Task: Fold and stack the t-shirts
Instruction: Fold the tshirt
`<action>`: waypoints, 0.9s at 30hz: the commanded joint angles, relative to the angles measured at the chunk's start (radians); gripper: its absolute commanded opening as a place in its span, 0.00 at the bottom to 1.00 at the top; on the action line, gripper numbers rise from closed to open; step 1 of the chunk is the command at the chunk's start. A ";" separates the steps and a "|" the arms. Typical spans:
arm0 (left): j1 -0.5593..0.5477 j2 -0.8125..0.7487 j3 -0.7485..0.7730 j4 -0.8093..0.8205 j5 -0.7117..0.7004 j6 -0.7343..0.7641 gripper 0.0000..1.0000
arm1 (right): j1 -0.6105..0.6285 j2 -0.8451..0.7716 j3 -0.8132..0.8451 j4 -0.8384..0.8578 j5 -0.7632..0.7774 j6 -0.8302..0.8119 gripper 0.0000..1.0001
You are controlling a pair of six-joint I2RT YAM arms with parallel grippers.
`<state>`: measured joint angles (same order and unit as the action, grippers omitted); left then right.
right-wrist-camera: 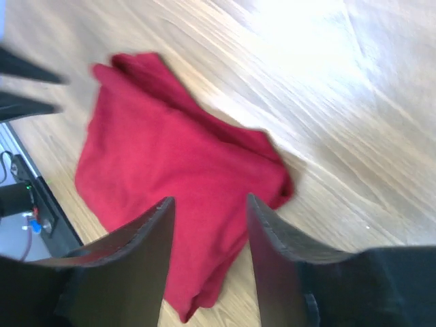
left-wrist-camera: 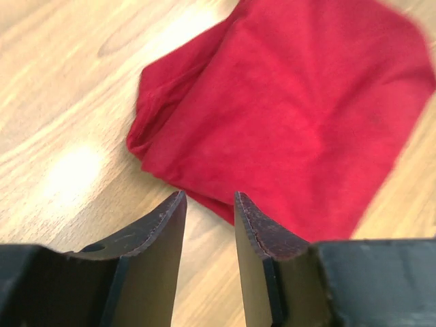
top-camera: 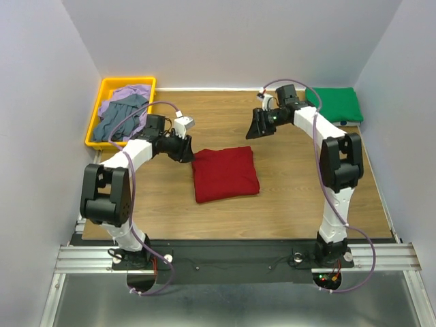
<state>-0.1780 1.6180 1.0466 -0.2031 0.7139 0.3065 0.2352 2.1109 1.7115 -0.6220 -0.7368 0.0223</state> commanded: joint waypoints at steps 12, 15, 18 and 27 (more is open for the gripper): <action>0.002 0.177 0.167 -0.022 -0.065 0.082 0.47 | 0.251 -0.102 -0.282 0.002 -0.107 -0.128 0.30; 0.003 0.213 0.181 -0.025 -0.036 0.085 0.47 | 0.254 -0.053 -0.319 0.015 -0.082 -0.156 0.27; 0.002 0.246 0.190 -0.035 -0.016 0.083 0.47 | 0.253 -0.023 -0.342 0.042 -0.064 -0.168 0.25; 0.003 0.244 0.225 -0.030 0.054 0.091 0.09 | 0.254 0.000 -0.351 0.054 -0.049 -0.174 0.24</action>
<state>-0.1787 1.8935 1.2064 -0.2379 0.7025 0.3832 0.4873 2.0884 1.3750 -0.5999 -0.8375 -0.1135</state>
